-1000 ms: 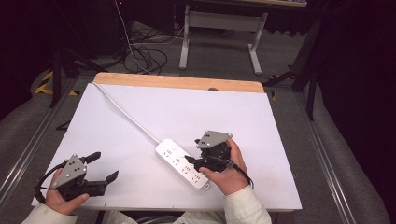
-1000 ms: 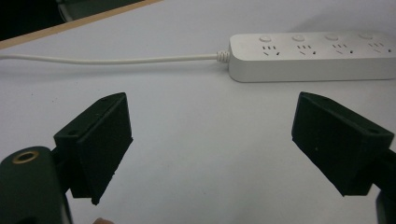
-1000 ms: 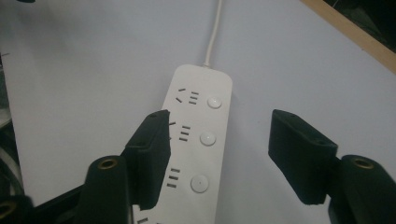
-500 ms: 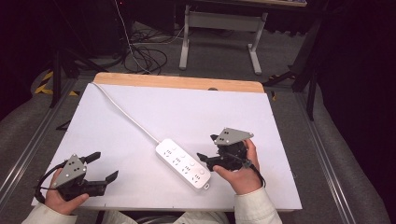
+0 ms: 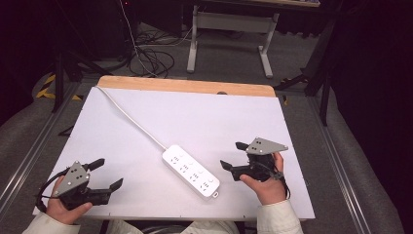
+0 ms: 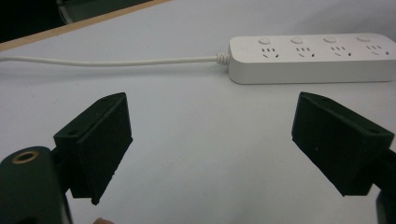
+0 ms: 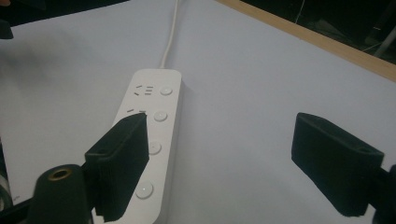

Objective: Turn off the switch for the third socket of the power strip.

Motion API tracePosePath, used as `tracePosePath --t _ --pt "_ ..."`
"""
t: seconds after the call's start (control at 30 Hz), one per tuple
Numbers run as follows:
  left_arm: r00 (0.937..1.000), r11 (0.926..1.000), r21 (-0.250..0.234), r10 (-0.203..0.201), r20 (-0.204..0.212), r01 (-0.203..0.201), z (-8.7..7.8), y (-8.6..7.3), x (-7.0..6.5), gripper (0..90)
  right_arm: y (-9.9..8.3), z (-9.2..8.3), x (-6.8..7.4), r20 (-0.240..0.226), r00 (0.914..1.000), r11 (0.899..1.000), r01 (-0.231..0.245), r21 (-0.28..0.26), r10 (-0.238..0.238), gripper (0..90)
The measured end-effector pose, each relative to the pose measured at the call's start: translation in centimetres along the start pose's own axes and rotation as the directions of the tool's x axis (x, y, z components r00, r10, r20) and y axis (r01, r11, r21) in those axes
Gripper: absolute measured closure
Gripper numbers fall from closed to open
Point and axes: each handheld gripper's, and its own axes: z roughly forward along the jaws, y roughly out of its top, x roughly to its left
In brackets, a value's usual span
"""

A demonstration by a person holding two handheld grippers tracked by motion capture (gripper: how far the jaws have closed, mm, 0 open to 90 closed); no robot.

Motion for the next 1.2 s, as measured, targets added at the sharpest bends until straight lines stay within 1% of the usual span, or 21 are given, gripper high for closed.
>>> tracePosePath --t 0.17,0.33,0.4,0.53,0.63,0.67,0.73,0.77,0.87,0.9,0.93,1.03,1.17,1.2 --pt "1.0000 1.0000 -0.001 -0.001 -0.002 0.001 0.0 0.0 0.0 12.6 -0.8 -0.5 -0.4 -0.003 1.0000 1.000 -0.008 -0.019 0.008 18.9" --pt "1.0000 1.0000 -0.001 0.001 -0.004 -0.001 -0.1 0.0 0.0 12.6 -2.2 -0.7 -0.8 -0.014 0.9999 1.000 -0.010 -0.012 0.009 16.6" --pt "1.0000 1.0000 -0.002 -0.005 -0.005 0.005 -0.1 0.0 0.0 12.6 -2.8 -0.8 -0.9 -0.014 0.9997 1.000 -0.019 -0.014 0.019 16.2" --pt "1.0000 1.0000 -0.001 0.004 -0.006 -0.004 -0.1 0.0 0.1 12.6 -3.9 -1.1 -1.1 -0.011 0.9993 0.999 -0.037 -0.027 0.037 15.8" --pt "1.0000 1.0000 -0.001 0.003 -0.007 -0.003 -0.1 0.0 0.1 12.6 -4.5 -1.3 -1.3 -0.010 0.9991 0.999 -0.042 -0.033 0.042 15.8" --pt "1.0000 1.0000 0.003 0.003 -0.007 -0.003 -0.1 0.0 0.1 12.6 -4.9 -1.4 -1.4 -0.009 0.9988 0.998 -0.049 -0.032 0.049 15.8" --pt "1.0000 1.0000 0.008 0.003 -0.005 -0.003 -0.1 0.0 0.2 12.6 -5.1 -1.5 -1.4 -0.009 0.9985 0.998 -0.054 -0.032 0.054 15.8" --pt "1.0000 1.0000 0.006 -0.004 -0.006 0.004 -0.1 0.0 0.2 12.6 -5.3 -1.5 -1.5 -0.007 0.9981 0.998 -0.061 -0.031 0.061 15.8" --pt "1.0000 1.0000 0.010 0.000 -0.009 0.000 -0.2 0.1 0.2 12.6 -6.3 -1.5 -1.8 -0.009 0.9962 0.996 -0.087 -0.020 0.087 15.8" --pt "0.9999 0.9999 0.012 0.007 -0.010 -0.006 -0.2 0.1 0.3 12.6 -6.3 -1.5 -1.8 -0.009 0.9962 0.996 -0.087 -0.020 0.087 15.8" --pt "0.9999 0.9999 0.013 0.008 -0.012 -0.008 -0.2 0.0 0.2 12.5 -6.8 -1.6 -1.9 -0.008 0.9955 0.995 -0.094 -0.012 0.094 15.8" --pt "0.9999 0.9999 0.014 0.009 -0.013 -0.009 -0.2 0.0 0.3 12.5 -7.3 -1.6 -2.0 -0.004 0.9948 0.995 -0.101 -0.006 0.101 15.8" --pt "0.9999 0.9999 0.013 0.002 -0.010 -0.002 -0.2 0.0 0.3 12.2 -8.1 -1.9 -2.2 -0.005 0.9935 0.993 -0.113 -0.014 0.113 15.7" --pt "0.9999 0.9999 0.015 0.007 -0.010 -0.007 -0.2 0.0 0.4 11.8 -8.3 -1.9 -2.2 -0.010 0.9933 0.993 -0.116 -0.016 0.115 15.7"
